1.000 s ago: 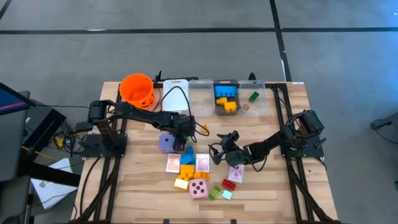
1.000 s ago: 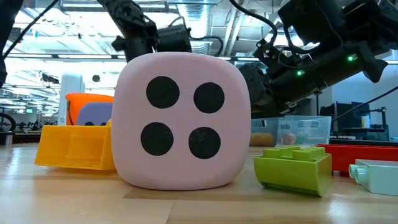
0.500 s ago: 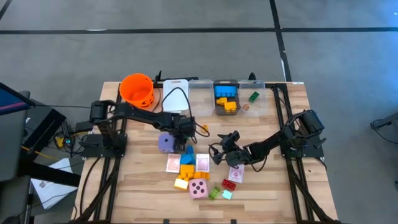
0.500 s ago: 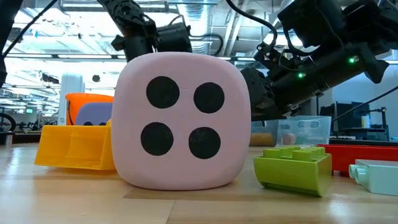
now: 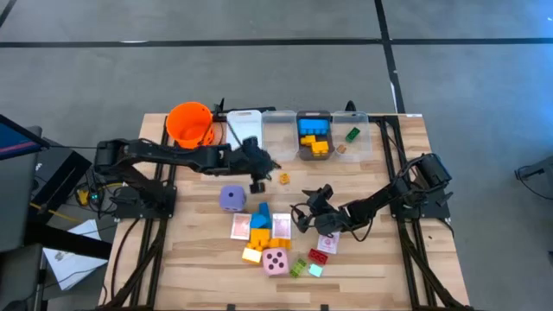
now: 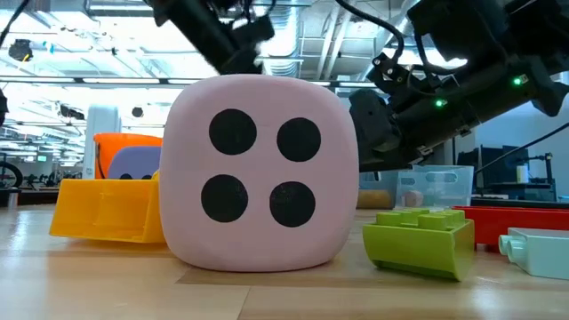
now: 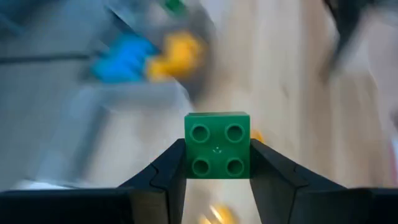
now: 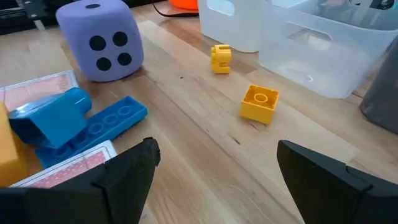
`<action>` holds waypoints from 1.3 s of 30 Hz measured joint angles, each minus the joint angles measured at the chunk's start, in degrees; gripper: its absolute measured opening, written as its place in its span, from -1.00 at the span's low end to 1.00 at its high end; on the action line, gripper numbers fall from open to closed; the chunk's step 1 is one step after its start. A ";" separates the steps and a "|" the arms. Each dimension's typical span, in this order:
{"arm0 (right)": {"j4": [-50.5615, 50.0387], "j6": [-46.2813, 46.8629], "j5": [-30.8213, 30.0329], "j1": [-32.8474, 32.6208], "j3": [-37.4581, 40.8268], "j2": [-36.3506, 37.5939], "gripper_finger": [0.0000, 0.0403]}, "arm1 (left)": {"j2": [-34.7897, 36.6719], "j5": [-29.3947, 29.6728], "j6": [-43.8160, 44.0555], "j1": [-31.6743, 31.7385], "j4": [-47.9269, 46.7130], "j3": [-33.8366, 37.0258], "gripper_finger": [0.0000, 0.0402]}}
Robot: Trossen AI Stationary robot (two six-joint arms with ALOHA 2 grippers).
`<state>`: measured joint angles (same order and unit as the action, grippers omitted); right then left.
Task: Pick & Place Toys
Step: Put the small green game piece into the right transparent bin
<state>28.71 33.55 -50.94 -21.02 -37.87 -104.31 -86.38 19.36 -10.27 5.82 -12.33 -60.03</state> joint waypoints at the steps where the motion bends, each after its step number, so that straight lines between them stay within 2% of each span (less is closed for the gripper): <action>1: 0.03 -0.03 -0.03 -0.07 0.02 0.00 0.62 | 1.12 1.47 -0.02 0.13 1.45 0.00 -0.36; 5: 0.02 0.26 -0.82 -0.32 0.02 0.00 0.62 | 4.34 2.68 -0.31 1.89 8.14 -0.12 -0.36; 10: -1.45 3.40 -4.54 0.07 0.08 2.15 0.62 | 4.40 2.49 -0.24 6.46 10.74 -0.09 -0.36; 13: -7.42 3.31 -3.97 1.52 0.04 8.49 0.62 | 2.84 1.27 0.16 8.94 10.38 -0.02 -0.36; 17: -18.62 0.26 0.17 3.46 0.02 20.70 0.62 | 1.21 1.24 0.20 10.55 10.70 0.02 -0.36; 21: -26.14 -2.13 -1.34 3.20 0.00 31.27 0.62 | 0.78 1.23 0.22 10.63 11.06 -0.02 -0.36; 24: -27.00 -3.75 -3.74 2.60 0.00 36.04 0.62 | 0.78 1.19 0.22 10.60 10.69 0.02 -0.36; 29: -27.28 -4.20 -6.37 1.56 0.00 37.94 0.62 | 0.71 0.94 1.54 10.60 11.77 0.02 -0.36; 35: -27.65 -5.67 -16.28 0.04 0.00 38.32 0.62 | -3.10 -9.34 1.76 10.60 26.41 -0.02 -0.36; 39: -27.45 -7.33 -18.24 -1.84 0.04 40.66 0.62 | -8.71 -11.06 1.69 11.08 39.80 -0.06 -0.36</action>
<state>1.26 26.22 -69.17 -22.86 -37.82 -63.65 -95.09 8.30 -8.58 16.90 27.46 -60.09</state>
